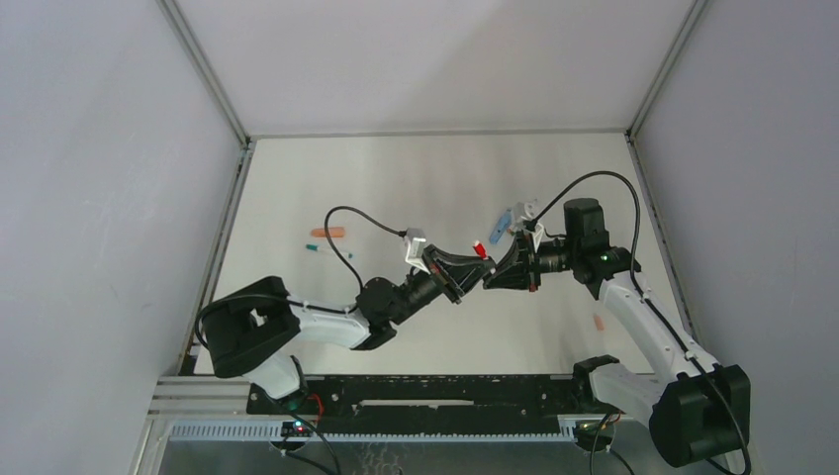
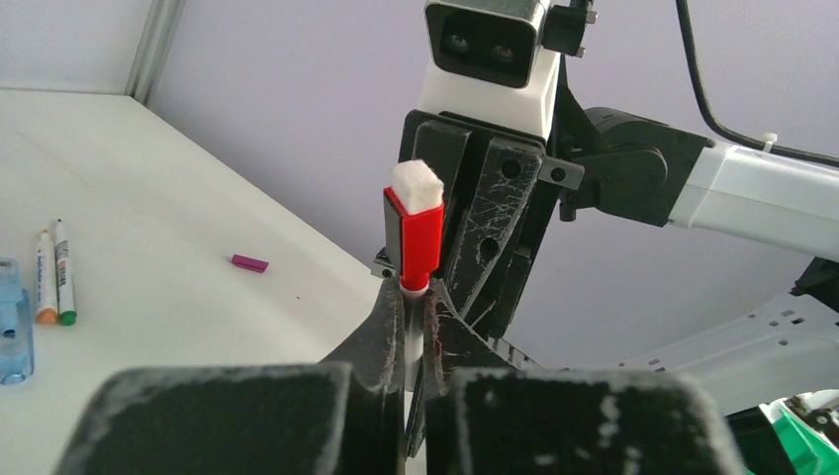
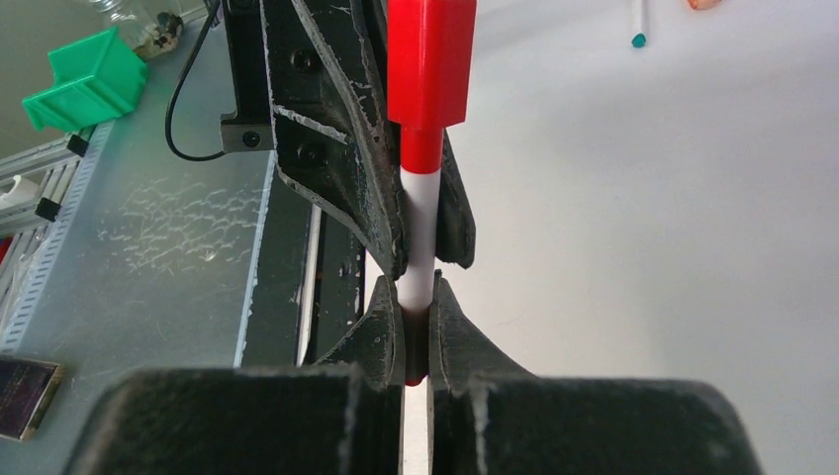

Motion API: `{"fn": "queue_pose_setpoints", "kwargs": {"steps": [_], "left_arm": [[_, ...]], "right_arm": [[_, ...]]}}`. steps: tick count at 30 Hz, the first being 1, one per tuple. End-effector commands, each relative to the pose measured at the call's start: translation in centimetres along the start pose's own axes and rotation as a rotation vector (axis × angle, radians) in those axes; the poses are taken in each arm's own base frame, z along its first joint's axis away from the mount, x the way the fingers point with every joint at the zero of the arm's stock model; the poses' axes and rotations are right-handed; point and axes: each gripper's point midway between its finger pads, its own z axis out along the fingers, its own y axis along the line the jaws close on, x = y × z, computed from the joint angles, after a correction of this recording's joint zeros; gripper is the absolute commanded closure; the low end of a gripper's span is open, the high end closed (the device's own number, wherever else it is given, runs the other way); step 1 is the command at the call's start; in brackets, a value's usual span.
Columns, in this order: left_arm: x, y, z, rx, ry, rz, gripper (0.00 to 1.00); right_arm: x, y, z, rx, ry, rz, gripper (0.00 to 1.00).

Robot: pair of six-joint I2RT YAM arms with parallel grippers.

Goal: Insert the pens into the pen caps
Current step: Place the pen at the center of the board.

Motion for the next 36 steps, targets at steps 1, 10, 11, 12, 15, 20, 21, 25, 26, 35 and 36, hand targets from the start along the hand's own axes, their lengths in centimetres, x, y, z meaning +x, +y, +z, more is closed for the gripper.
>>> {"fn": "queue_pose_setpoints", "kwargs": {"steps": [1, 10, 11, 12, 15, 20, 21, 25, 26, 35, 36], "left_arm": [[-1.5, -1.2, 1.1, 0.049, -0.045, -0.034, 1.00], [-1.2, 1.6, -1.4, -0.042, -0.033, -0.097, 1.00], [-1.3, 2.3, -2.0, -0.067, -0.036, -0.103, 1.00], [-1.3, 3.0, -2.6, -0.092, -0.039, -0.109, 1.00], [-1.4, 5.4, -5.0, -0.183, -0.048, -0.141, 1.00], [-2.0, 9.6, -9.4, -0.347, -0.091, -0.192, 1.00], [-2.1, 10.4, -10.4, -0.381, -0.100, -0.192, 1.00], [-3.4, 13.5, -14.3, -0.526, -0.186, -0.207, 1.00], [-3.7, 14.3, -15.3, -0.565, -0.209, -0.207, 1.00], [-5.8, 19.7, -23.9, -0.896, -0.432, -0.218, 1.00], [-6.1, 20.1, -24.5, -0.918, -0.452, -0.215, 1.00]], "right_arm": [[-1.5, 0.3, -0.1, -0.020, -0.022, -0.051, 1.00], [-1.5, -0.3, -0.4, 0.023, -0.013, -0.072, 0.55], [-1.5, -0.5, -0.4, 0.032, -0.010, -0.080, 0.52], [-1.5, -0.6, -0.5, 0.043, -0.006, -0.090, 0.49], [-1.4, -1.0, -0.8, 0.075, 0.019, -0.111, 0.43], [-1.0, -1.8, -1.1, 0.121, 0.044, -0.116, 0.41], [-0.9, -2.0, -1.2, 0.126, 0.048, -0.119, 0.41], [-0.6, -2.5, -1.2, 0.142, 0.063, -0.114, 0.41], [-0.5, -2.6, -1.2, 0.147, 0.067, -0.113, 0.41], [-0.2, -3.1, -1.2, 0.167, 0.079, -0.109, 0.41], [-0.2, -3.0, -1.2, 0.166, 0.079, -0.110, 0.42]]}}
